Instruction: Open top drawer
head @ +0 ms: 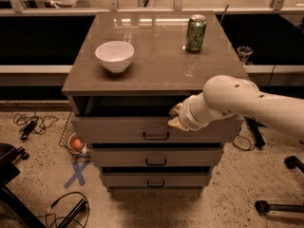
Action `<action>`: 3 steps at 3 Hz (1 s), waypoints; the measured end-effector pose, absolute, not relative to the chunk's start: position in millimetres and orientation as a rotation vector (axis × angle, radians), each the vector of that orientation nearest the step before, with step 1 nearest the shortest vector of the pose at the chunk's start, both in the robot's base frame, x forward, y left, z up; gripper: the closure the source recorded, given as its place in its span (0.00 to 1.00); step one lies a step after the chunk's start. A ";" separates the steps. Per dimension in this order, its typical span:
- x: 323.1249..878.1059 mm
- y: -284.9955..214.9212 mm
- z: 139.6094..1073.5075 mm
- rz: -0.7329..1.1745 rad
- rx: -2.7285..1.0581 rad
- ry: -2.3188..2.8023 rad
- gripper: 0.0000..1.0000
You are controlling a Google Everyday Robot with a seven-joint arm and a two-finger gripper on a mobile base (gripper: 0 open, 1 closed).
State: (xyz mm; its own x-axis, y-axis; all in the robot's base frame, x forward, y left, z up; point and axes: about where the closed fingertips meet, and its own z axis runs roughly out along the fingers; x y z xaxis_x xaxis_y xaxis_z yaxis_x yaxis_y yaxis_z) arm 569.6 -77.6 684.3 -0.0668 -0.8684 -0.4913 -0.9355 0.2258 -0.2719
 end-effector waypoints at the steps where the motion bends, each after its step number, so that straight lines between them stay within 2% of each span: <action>1: 569.5 -77.6 688.2 0.155 -1.654 1.944 1.00; 2: 569.5 -77.6 690.5 0.155 -1.654 1.944 1.00; 3: 568.9 -75.9 690.0 0.157 -1.658 1.942 0.74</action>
Offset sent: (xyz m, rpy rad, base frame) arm -0.5253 0.0482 0.1170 0.0197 -0.1234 0.3987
